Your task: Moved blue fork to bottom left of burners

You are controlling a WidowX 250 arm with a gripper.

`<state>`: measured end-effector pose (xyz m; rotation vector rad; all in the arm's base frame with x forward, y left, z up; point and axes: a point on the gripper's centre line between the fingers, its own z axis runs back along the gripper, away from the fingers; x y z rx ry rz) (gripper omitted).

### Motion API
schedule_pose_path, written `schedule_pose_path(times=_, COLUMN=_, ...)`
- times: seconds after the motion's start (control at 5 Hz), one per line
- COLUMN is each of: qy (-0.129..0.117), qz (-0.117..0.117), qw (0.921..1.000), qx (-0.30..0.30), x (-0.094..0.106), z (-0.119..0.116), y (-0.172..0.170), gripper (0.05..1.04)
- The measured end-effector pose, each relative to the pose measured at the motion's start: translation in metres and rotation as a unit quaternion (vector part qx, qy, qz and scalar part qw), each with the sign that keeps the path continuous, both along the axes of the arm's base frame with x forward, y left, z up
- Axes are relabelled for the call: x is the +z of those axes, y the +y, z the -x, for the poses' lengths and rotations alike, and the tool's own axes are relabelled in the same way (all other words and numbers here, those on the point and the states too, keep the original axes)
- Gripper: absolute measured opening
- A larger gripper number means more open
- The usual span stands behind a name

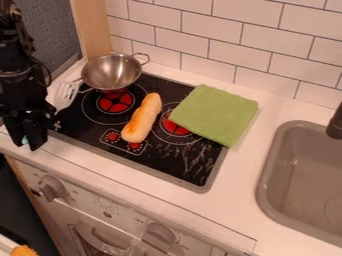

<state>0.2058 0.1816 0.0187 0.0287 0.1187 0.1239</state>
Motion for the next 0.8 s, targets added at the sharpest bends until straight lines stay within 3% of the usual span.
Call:
schedule_pose_path(times=0.2, qy=0.000, qz=0.002, qw=1.0000, qx=-0.006, x=0.000, z=-0.001, y=-0.002, gripper=0.705)
schedule_pose_path(times=0.4, qy=-0.001, qz=0.003, qw=0.9999, qx=-0.012, x=0.001, z=0.000, y=-0.005, gripper=0.935)
schedule_pose_path(times=0.6, qy=-0.004, qz=0.000, qw=0.9995, qx=-0.031, x=0.007, z=0.002, y=-0.013, gripper=1.003)
schedule_pose_path(times=0.8, qy=-0.021, qz=-0.010, qw=0.9984, qx=-0.051, x=0.022, z=-0.003, y=-0.022, gripper=1.001)
